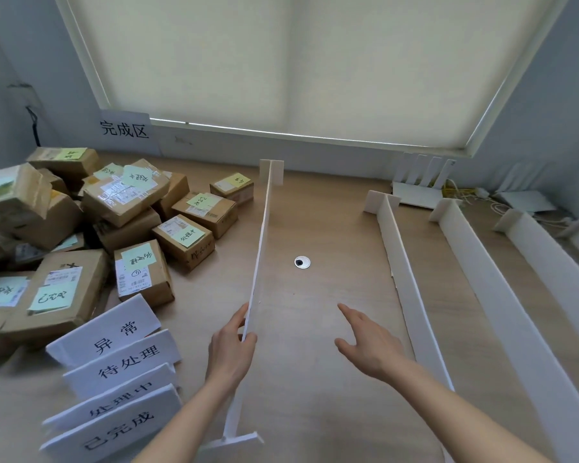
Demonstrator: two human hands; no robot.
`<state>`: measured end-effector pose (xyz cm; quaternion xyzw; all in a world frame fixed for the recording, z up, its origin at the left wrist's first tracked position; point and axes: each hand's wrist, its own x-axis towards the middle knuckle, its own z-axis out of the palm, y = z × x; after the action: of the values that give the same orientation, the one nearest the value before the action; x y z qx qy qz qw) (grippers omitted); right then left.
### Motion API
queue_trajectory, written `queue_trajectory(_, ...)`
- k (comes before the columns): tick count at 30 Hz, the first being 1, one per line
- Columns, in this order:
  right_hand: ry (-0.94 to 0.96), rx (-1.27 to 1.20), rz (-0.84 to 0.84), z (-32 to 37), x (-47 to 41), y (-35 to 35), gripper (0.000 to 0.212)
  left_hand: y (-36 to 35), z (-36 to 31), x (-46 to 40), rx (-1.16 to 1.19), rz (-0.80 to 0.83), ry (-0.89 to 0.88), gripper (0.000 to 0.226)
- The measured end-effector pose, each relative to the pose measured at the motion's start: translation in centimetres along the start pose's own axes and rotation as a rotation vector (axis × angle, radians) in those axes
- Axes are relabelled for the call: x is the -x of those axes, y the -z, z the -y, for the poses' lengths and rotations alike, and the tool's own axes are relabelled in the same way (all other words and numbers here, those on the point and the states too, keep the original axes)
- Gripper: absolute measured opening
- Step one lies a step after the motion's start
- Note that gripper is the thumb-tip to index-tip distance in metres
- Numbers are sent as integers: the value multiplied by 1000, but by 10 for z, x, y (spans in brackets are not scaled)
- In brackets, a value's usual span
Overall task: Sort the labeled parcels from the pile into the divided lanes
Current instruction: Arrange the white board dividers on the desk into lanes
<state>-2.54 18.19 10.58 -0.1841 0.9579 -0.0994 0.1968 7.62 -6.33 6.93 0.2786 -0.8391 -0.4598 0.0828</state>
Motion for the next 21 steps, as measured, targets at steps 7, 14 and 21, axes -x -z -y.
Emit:
queue_trajectory(7,-16,6,-61,-23,66,22,74,3,-26,45,-5,20,-49,61)
queue_trajectory(14,-67,-18,-107,-71,99,38,76,-26,-46,73,-3,39,-65,63)
queue_trajectory(21,-95,-17,-68,-132,103,20,76,-81,-42,89,-23,49,-28,62)
